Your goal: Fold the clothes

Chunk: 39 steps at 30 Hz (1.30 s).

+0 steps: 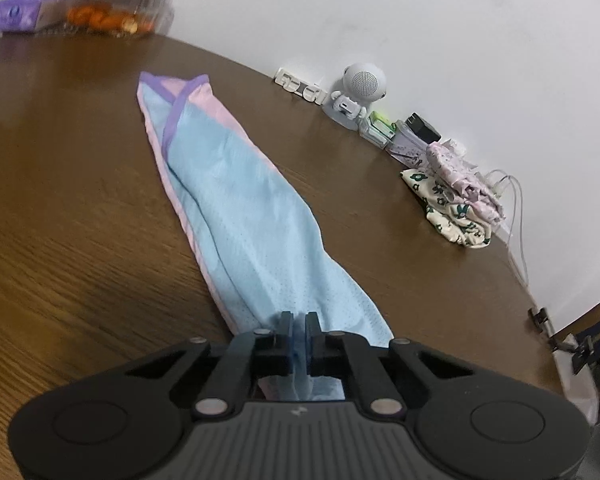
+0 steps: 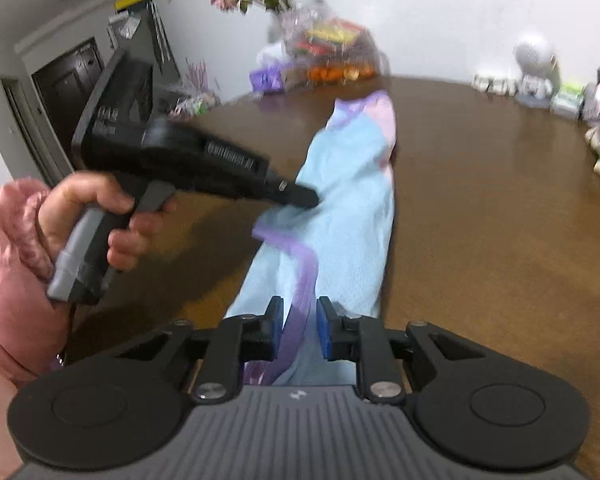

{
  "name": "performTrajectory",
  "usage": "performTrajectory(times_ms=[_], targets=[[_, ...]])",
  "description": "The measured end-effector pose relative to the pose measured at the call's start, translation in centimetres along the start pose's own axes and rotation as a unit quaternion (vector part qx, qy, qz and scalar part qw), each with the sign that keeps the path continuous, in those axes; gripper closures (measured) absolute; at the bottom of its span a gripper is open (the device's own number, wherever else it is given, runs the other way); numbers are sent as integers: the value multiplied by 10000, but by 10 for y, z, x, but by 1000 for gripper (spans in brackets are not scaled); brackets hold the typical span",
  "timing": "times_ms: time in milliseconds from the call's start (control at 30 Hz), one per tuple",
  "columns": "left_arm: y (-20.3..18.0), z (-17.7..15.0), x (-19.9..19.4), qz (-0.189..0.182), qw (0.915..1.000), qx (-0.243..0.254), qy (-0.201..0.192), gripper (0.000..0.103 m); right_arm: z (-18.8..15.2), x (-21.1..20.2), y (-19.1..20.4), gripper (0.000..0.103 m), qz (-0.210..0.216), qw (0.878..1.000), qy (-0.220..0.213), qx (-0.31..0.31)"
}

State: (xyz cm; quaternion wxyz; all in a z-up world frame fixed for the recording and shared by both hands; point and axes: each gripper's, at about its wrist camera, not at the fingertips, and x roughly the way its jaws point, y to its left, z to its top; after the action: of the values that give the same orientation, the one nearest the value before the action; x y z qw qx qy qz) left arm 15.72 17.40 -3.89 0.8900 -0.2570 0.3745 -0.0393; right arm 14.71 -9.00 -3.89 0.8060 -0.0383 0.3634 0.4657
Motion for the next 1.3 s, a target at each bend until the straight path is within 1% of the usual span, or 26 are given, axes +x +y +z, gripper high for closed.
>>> performTrajectory(times_ms=[67, 133, 167, 200, 267, 367, 400, 433, 467, 533, 567, 633, 700, 733, 800, 867, 933, 967, 1000, 1033, 1067, 1100, 1133, 1200, 1233, 1300], targets=[[6, -1, -8, -49, 9998, -153, -74, 92, -5, 4, 3, 83, 49, 10000, 25, -38], [6, -3, -21, 18, 9997, -133, -182, 74, -6, -1, 1, 82, 116, 9998, -131, 41], [4, -4, -27, 59, 9997, -63, -229, 71, -6, -5, 0, 82, 123, 9996, -218, 98], [1, -5, -31, 96, 9997, 36, -224, 71, -5, -9, -2, 82, 120, 9993, -304, 158], [-7, -9, -34, 189, 9994, 244, -142, 72, -5, -15, -6, 82, 113, 9987, -418, 263], [-23, -15, -30, 505, 9964, 685, -6, 73, -6, -16, -7, 81, 134, 9985, -428, 329], [-27, -17, -27, 579, 9950, 810, 20, 79, -6, -16, -8, 81, 151, 9984, -427, 337], [-30, -20, -24, 626, 9937, 927, 43, 93, -7, -16, -8, 80, 167, 9984, -425, 344], [-33, -22, -22, 622, 9931, 989, 85, 98, -7, -15, -8, 80, 172, 9984, -421, 343], [-34, -24, -19, 540, 9939, 950, 114, 100, -8, -14, -8, 80, 128, 9986, -387, 328], [-32, -24, -20, 450, 9957, 806, 103, 100, -9, -13, -8, 80, 102, 9988, -368, 320], [-21, -22, -21, 178, 9994, 293, 49, 100, -9, -11, -8, 80, 25, 9988, -322, 355], [-4, -22, -24, -87, 9993, -363, -13, 100, -9, -10, -7, 80, -35, 9990, -269, 351], [2, -23, -24, -90, 9984, -551, -32, 100, -10, -10, -6, 80, -69, 9991, -238, 338], [10, -25, -23, 25, 9972, -749, -41, 100, -12, -8, -4, 80, -130, 9994, -158, 287], [13, -25, -21, -2, 9965, -830, -13, 100, -12, -8, -2, 80, -184, 9996, -105, 209], [13, -23, -22, -5, 9964, -851, -4, 98, -12, -8, 0, 75, -196, 9997, -70, 142], [11, -21, -25, 7, 9967, -806, -67, 94, -12, -10, 0, 73, -159, 9997, -88, 143], [9, -19, -29, 21, 9971, -740, -158, 83, -11, -12, -1, 68, -115, 9998, -116, 152], [7, -17, -33, 35, 9974, -673, -250, 68, -11, -14, -2, 67, -71, 9997, -143, 161], [5, -14, -37, 49, 9976, -606, -342, 60, -9, -18, -3, 67, 0, 9995, -249, 192], [1, -10, -41, 63, 9976, -488, -493, 58, -7, -22, -5, 67, 51, 9991, -360, 221], [-4, -3, -41, 57, 9976, -326, -613, 58, -5, -26, -6, 67, 65, 9987, -452, 226], [-13, 13, -39, 24, 9968, 17, -798, 61, 3, -26, -5, 67, -55, 9987, -498, 88], [-18, 21, -35, 61, 9962, 218, -837, 75, 7, -23, -5, 67, -114, 9988, -469, 5], [-27, 37, -17, 253, 9941, 709, -782, 93, 15, -11, -3, 67, -127, 9992, -361, -97]])
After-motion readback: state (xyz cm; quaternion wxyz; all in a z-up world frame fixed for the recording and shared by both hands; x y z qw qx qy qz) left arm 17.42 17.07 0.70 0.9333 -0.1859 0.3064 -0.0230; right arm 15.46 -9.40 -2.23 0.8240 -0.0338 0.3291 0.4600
